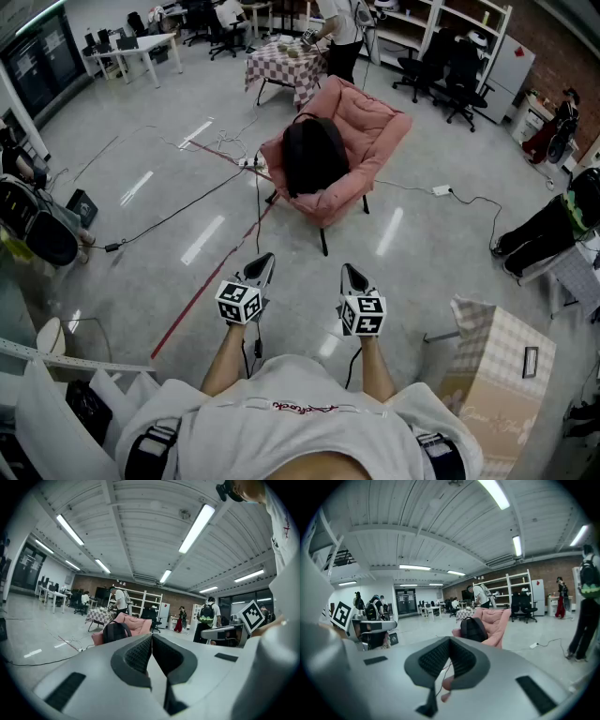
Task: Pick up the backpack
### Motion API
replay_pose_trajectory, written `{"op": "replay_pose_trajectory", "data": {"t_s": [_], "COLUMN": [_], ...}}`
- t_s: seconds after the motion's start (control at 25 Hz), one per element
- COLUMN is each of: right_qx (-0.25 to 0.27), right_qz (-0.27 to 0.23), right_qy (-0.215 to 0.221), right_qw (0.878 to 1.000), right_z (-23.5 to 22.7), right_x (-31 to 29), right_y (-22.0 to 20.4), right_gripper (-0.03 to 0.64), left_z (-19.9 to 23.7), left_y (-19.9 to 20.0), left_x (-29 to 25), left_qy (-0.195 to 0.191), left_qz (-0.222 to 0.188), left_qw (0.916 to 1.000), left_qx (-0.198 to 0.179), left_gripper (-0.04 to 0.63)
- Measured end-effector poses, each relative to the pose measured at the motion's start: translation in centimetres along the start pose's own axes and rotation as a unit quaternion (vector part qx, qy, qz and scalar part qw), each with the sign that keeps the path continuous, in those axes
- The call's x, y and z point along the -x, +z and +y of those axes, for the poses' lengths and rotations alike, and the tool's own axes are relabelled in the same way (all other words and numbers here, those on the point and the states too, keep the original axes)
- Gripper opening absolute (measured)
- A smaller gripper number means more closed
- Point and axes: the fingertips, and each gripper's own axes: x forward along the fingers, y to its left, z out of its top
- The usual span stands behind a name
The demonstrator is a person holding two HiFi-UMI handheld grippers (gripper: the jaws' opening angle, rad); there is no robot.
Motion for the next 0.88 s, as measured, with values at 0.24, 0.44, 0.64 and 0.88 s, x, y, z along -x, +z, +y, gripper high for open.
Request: {"op": "replay_pose_trajectory", "data": {"t_s": [0.24,0.44,0.64,0.88], "right_qx": [0.000,-0.009,-0.006,-0.007], "right_qz": [-0.002,-0.002,0.000,0.003], "right_qy": [0.002,0.002,0.015,0.036], "right_qw": [1.000,1.000,1.000,0.999], "right_z": [-1.4,-2.6,-4.0,-5.3], "right_x": [0.4,1.0,1.2,0.7], "right_y": [0.2,-0.1,-0.3,-0.7], "right_gripper": [0.018,0.018,0.018,0.018], "left_z": [-1.1,-2.2,-3.6,-4.8], "left_y": [0.3,0.1,0.2,-0.2], "left_x": [-1.1,-1.7,-2.7,-3.9], "left_qy": [0.002,0.003,0.010,0.018], "left_qz": [0.002,0.002,-0.003,-0.001], "left_qw": [1.0000,1.0000,0.9999,0.9998], "left_qx": [-0.003,0.000,0.000,-0.003], "left_gripper": [0.012,0.012,0.012,0.012]}}
